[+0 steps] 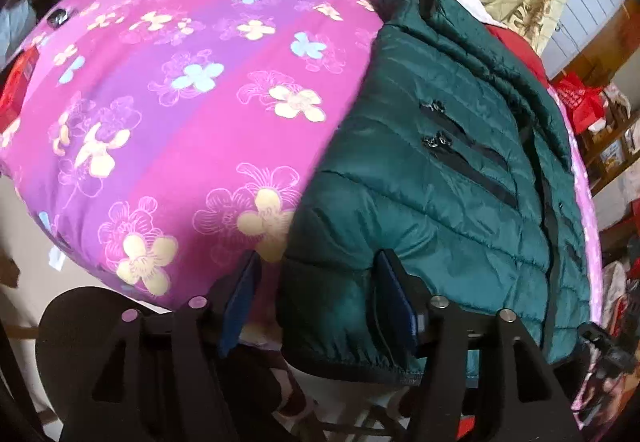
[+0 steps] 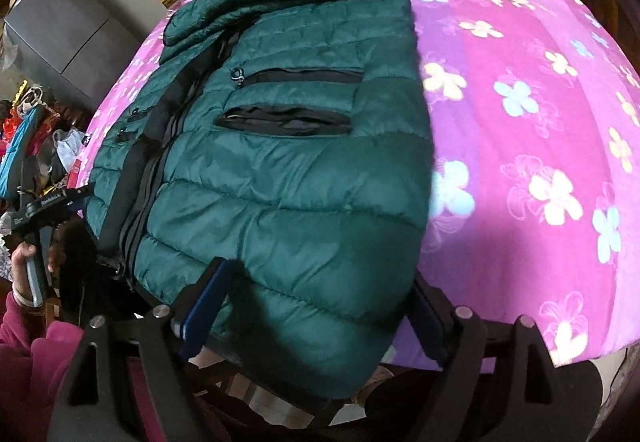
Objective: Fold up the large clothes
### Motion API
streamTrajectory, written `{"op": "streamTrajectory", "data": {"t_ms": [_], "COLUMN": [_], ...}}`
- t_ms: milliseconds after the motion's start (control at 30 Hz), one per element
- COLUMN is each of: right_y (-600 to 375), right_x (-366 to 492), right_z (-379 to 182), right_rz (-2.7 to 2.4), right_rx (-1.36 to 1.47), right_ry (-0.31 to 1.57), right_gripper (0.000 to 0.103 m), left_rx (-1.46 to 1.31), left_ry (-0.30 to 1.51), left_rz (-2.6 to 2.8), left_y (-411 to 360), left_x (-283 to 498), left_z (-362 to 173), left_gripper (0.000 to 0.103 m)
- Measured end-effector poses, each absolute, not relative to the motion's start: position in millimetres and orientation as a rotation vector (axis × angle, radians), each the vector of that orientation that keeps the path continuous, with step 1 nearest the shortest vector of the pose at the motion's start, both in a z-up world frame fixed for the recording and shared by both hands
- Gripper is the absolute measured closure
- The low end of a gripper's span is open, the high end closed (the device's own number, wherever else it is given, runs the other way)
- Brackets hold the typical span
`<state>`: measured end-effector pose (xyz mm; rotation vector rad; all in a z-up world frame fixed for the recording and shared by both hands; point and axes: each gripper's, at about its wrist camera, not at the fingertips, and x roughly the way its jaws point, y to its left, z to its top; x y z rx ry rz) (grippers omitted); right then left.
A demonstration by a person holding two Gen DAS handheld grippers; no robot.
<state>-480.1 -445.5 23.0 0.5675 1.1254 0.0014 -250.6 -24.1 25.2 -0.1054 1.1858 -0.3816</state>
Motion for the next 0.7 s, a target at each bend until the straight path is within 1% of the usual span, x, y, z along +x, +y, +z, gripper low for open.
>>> {"op": "streamTrajectory", "data": {"t_ms": [33,267,333,433,600,667,700], "right_y": [-445.7,-449.7,-448.1,-445.0,-445.9,-446.3,-446.8], "right_x": [-479.6,-482.3,-482.2,-478.4,-474.9,-474.5,-474.7], "right_z": [22.5,20.6,20.7,21.4,20.2,19.9,20.0], "right_rz": [0.009,0.044,0.049,0.051,0.064,0.061,0.059], "right_rx": [0.573,0.638,0.631,0.603,0.595,0.591,0.589], "right_ry": [1.122,1.063,1.046,1.046,1.04,1.037,1.036], "right_gripper": [0.016,0.016,0.017,0.026,0.037,0.046,0.048], "left_rx": [-0.089,-0.025,-0.016,-0.021,-0.017,-0.013,-0.007], "left_ry": [1.18,1.182,1.177,1.175,1.166,1.164,1.162], "left_rz": [-0.381,-0.41,-0.406,-0.405,-0.397,-0.395,-0.398], "left_y": [-27.0,-45.6,-47.5,-48.2,-48.9,-48.9,-49.3], "left_x": [-251.9,-256.7,-257.0,-256.1,-258.6,-259.3,-259.8], "left_z": [25.1,25.4,25.2,24.2,23.8,24.1,24.6], "left_gripper": [0.06,0.06,0.06,0.06,0.059,0.06,0.062]}}
